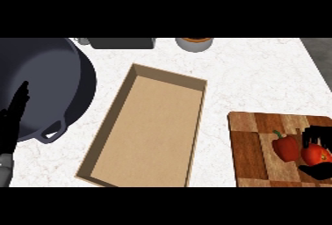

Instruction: Pick the tomato from the cutting board and place it in the cardboard box

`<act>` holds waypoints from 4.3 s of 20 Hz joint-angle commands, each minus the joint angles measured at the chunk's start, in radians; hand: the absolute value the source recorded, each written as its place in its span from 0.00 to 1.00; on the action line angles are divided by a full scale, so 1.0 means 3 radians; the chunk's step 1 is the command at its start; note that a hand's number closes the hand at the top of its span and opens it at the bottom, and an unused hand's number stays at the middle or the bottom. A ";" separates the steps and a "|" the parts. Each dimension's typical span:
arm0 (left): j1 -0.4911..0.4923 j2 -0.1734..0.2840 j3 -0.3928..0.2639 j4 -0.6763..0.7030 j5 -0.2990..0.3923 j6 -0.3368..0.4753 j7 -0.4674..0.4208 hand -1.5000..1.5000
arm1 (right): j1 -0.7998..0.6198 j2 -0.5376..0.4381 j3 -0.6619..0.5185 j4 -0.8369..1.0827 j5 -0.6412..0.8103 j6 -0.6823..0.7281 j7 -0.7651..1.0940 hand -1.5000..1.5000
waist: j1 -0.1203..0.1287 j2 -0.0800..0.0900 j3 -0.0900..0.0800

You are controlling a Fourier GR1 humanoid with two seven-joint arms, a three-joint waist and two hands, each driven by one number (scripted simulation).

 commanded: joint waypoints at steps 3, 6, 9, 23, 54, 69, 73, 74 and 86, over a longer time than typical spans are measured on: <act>-0.0139 -0.0107 -0.0143 0.0142 -0.0044 -0.0068 0.0065 0.50 | -0.0821 0.0031 0.0595 -0.0107 0.0246 0.0197 -0.0533 1.00 | 0.0179 0.0085 -0.0023; -0.0089 -0.0143 -0.0118 0.0158 -0.0065 -0.0043 0.0028 0.50 | -0.1204 0.0345 0.0734 -0.0069 0.0416 0.0059 -0.0362 1.00 | 0.0088 0.0051 -0.0025; -0.0002 -0.0129 -0.0037 0.0082 -0.0103 0.0008 0.0088 0.50 | -0.1353 0.0307 0.0448 0.0044 0.0137 0.0032 -0.0705 1.00 | 0.0030 0.0037 -0.0023; -0.0011 -0.0156 0.0077 0.0100 -0.0165 -0.0071 0.0035 0.50 | -0.1992 0.1044 0.0677 -0.0768 -0.0447 0.0874 -0.0124 1.00 | -0.0005 0.0031 -0.0028; -0.0165 -0.0378 0.0050 0.0178 -0.0347 -0.0218 -0.0047 0.50 | -0.3584 0.2012 0.2313 0.1608 -0.1963 -0.0593 0.1597 0.00 | 0.0226 0.0083 -0.0030; -0.0253 -0.0275 0.0209 0.0107 -0.0300 -0.0360 0.0128 0.50 | -0.3723 0.2012 0.2276 0.1784 -0.3065 -0.1545 0.0547 0.00 | 0.0196 0.0078 -0.0025; -0.0013 -0.0373 0.0260 0.0142 -0.0313 -0.0260 -0.0093 0.50 | -0.3654 0.2012 0.1856 0.2019 -0.3211 -0.1258 0.0152 0.00 | 0.0079 0.0060 -0.0025; -0.0066 -0.0359 0.0220 -0.0072 -0.0341 -0.0268 0.0174 0.50 | -0.3754 0.2001 0.1705 0.2094 -0.3269 -0.1155 0.0092 0.00 | 0.0082 0.0056 -0.0022; -0.0115 -0.0386 0.0313 0.0133 -0.0409 -0.0254 0.0024 0.50 | -0.3510 0.0943 0.1128 0.2435 -0.3467 -0.0116 -0.0304 0.00 | 0.0016 0.0056 -0.0023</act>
